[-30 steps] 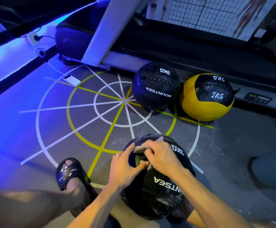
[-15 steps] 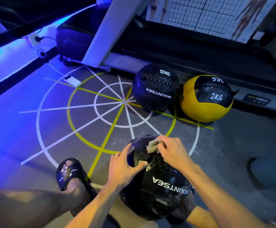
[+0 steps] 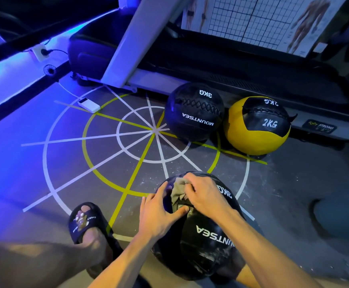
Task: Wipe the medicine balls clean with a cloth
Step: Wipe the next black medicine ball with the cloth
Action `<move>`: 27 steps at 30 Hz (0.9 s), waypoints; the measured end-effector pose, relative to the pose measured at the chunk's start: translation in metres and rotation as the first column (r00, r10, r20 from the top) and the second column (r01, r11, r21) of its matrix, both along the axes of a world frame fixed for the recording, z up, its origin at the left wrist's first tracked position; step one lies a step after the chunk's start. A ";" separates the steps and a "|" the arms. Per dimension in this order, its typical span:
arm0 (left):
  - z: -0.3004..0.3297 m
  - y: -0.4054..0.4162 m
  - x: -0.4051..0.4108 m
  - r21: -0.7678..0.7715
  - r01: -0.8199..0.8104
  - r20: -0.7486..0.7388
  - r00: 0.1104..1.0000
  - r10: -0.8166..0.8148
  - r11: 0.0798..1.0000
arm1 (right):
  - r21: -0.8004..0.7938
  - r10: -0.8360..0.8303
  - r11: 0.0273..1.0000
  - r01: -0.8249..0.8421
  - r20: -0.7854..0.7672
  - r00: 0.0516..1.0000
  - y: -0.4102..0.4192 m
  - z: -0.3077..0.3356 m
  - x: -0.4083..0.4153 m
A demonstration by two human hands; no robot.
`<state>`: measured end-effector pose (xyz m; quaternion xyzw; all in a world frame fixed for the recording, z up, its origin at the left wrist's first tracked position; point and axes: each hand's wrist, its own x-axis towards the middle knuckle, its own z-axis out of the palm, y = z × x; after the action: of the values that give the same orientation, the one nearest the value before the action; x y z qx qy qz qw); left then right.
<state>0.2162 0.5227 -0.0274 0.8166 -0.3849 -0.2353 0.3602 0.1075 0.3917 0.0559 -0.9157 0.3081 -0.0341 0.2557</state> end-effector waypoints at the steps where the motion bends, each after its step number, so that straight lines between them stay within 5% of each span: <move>1: -0.001 0.000 0.000 0.003 -0.009 -0.006 1.000 0.009 1.000 | -0.006 0.035 0.999 -0.035 0.001 0.999 0.007 -0.001 0.004; 7: -0.012 0.006 0.010 0.035 -0.003 -0.018 1.000 0.003 0.999 | 0.039 0.205 0.979 -0.202 -0.111 0.972 0.006 0.004 0.016; 12: -0.001 0.004 0.013 0.049 0.031 -0.003 1.000 -0.031 0.998 | 0.066 0.075 0.995 -0.074 -0.020 0.997 -0.009 0.012 -0.006; 15: 0.000 0.002 0.027 0.096 0.009 -0.059 0.998 -0.003 0.995 | 0.227 -0.178 0.961 0.160 0.063 0.982 -0.024 0.029 -0.046; 20: 0.008 -0.013 0.060 0.145 0.032 -0.207 0.978 -0.002 0.989 | 0.372 -0.699 0.710 0.597 0.269 0.663 -0.056 0.024 -0.131; 23: 0.014 -0.018 0.069 0.156 0.081 -0.292 0.956 -0.033 0.984 | 0.594 -0.854 0.514 0.619 0.285 0.436 -0.039 0.003 -0.146; 27: 0.018 -0.022 0.065 0.162 0.150 -0.333 0.939 -0.089 0.975 | 0.706 -0.929 0.358 0.611 0.200 0.313 -0.003 -0.030 -0.131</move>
<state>0.2815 0.5010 -0.0097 0.7718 -0.3459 -0.4223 0.3260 -0.0239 0.3889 0.0256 -0.4697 0.6276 -0.3507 0.5124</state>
